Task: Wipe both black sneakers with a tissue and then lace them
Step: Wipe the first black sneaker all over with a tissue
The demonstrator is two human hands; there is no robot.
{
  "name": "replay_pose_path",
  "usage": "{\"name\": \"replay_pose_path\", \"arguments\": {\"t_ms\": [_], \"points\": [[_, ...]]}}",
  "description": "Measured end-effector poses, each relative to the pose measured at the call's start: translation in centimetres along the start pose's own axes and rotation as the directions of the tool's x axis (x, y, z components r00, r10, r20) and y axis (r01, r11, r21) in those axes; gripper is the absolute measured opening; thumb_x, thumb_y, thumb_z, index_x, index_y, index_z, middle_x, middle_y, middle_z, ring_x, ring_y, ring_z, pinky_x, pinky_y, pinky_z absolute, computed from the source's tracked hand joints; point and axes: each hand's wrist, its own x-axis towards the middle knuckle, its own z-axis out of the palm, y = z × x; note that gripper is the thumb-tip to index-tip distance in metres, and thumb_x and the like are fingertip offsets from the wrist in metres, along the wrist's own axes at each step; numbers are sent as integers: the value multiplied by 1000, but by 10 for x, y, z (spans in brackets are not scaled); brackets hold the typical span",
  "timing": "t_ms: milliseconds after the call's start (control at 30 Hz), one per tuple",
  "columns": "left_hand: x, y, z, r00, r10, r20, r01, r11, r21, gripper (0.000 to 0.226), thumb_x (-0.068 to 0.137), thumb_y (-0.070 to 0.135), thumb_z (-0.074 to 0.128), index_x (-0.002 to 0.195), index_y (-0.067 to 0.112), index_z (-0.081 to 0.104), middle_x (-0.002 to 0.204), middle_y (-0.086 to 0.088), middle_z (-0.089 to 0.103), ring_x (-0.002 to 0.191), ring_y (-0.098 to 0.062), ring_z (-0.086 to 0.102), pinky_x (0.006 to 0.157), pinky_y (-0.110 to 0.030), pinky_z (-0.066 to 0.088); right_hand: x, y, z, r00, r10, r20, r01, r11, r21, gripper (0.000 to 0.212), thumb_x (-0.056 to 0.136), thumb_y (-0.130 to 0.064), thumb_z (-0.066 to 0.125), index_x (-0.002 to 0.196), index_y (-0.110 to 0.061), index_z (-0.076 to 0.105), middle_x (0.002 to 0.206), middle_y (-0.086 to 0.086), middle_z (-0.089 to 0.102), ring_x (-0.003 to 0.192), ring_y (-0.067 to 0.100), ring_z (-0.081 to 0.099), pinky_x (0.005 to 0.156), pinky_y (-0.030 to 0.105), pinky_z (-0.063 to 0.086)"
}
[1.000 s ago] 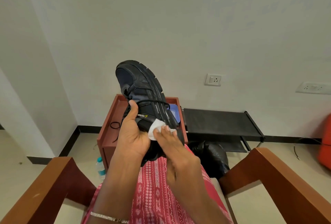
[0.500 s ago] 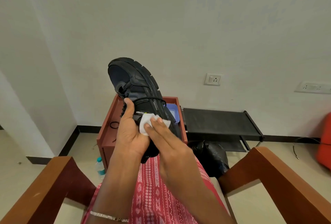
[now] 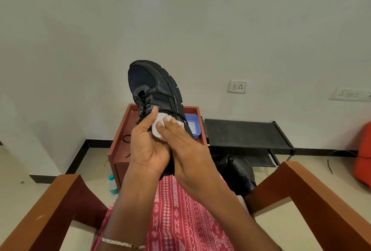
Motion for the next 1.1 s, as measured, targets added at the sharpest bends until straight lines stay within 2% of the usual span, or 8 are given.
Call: {"name": "replay_pose_path", "arguments": {"t_ms": [233, 333, 500, 600, 733, 933, 1033, 1100], "points": [[6, 4, -1, 990, 130, -58, -129, 991, 26, 20, 91, -9, 48, 97, 4, 64, 81, -11, 72, 69, -23, 72, 82, -40, 61, -42, 18, 13, 992, 89, -94, -86, 996, 36, 77, 91, 11, 49, 153, -28, 29, 157, -11, 32, 147, -4, 22, 121, 25, 24], [7, 2, 0, 993, 104, -51, -104, 995, -1, 19, 93, -5, 51, 105, 0, 66, 97, -19, 74, 81, -29, 75, 82, -45, 60, -23, 20, 10, 989, 100, -112, -97, 995, 30, 67, 96, 7, 47, 154, -22, 29, 156, -11, 30, 148, -6, 15, 124, 25, 12], [3, -2, 5, 998, 34, -46, -37, 998, -50, 18, 98, 8, 54, 98, -3, 69, 99, -25, 74, 82, -33, 76, 76, -48, 60, -3, 22, 4, 988, 104, -114, -102, 995, 22, 55, 103, -5, 41, 155, -19, 30, 161, -4, 28, 151, 1, 12, 125, 25, 8], [7, 4, 0, 996, 66, -52, -71, 994, -88, 21, 99, 11, 55, 113, 0, 66, 113, -23, 71, 100, -32, 72, 87, -51, 57, -16, 21, 10, 989, 77, -128, -83, 996, -42, 63, 97, 3, 44, 156, -17, 30, 161, -4, 27, 151, 1, 11, 125, 28, 8], [12, 8, -4, 993, 97, -61, -104, 987, -120, 21, 100, 12, 54, 114, 1, 65, 117, -21, 70, 105, -30, 69, 101, -49, 50, -49, 25, 19, 992, 81, -98, -100, 975, -199, 70, 89, -3, 37, 157, -17, 27, 163, -2, 25, 153, 8, 9, 125, 29, 4], [10, 0, -1, 996, 58, -60, -64, 993, -104, 21, 99, 15, 56, 110, 0, 66, 111, -23, 72, 94, -31, 74, 93, -49, 55, -23, 27, 12, 991, 77, -109, -91, 987, -131, 71, 91, 3, 43, 157, -17, 26, 163, -3, 23, 152, 4, 6, 125, 29, 8], [7, -2, 0, 1000, -9, -15, 7, 993, -115, 30, 100, 19, 55, 119, -3, 65, 115, -26, 70, 100, -34, 73, 76, -47, 62, 8, 29, 2, 994, 61, -92, -68, 995, -72, 64, 96, 2, 41, 156, -15, 28, 163, 0, 24, 152, 6, 12, 126, 34, 11], [7, -2, -1, 1000, -19, 4, 20, 992, -123, 32, 101, 19, 53, 121, -3, 64, 117, -26, 69, 104, -34, 71, 78, -46, 62, 19, 30, -2, 996, 48, -70, -52, 996, -69, 63, 97, 2, 41, 157, -15, 28, 163, 1, 24, 152, 8, 14, 126, 34, 12]]}}
